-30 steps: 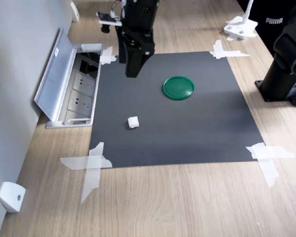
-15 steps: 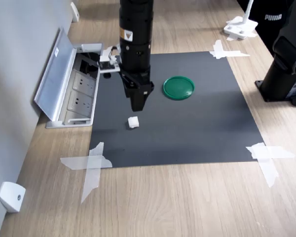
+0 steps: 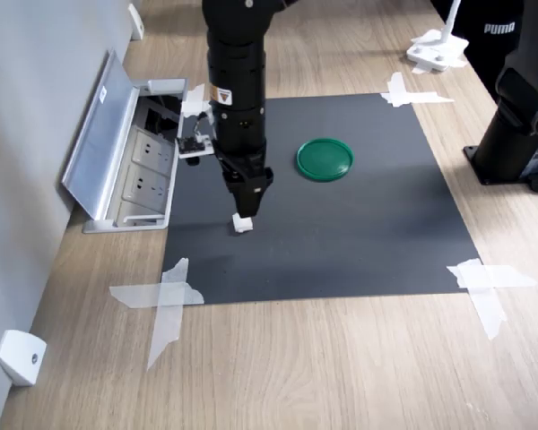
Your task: Grasp a white terminal and put it on the green lid.
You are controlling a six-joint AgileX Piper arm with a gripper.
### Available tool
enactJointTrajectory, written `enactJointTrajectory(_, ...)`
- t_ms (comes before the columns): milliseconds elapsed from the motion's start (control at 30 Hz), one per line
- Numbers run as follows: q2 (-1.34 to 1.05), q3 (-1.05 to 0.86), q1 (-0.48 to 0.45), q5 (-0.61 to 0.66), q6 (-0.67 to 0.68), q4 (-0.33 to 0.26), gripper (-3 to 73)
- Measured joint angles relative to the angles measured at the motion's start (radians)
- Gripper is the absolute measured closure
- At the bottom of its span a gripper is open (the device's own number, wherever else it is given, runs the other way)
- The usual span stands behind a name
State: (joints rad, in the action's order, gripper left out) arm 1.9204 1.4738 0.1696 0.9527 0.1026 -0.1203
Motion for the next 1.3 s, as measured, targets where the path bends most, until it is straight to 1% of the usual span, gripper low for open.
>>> enactJointTrajectory(600, 0.082, 0.012, 0.0, -0.005, -0.005, 0.001, 15.0)
enactJointTrajectory(1300, 0.116, 0.014, 0.0, -0.021, -0.006, 0.002, 15.2)
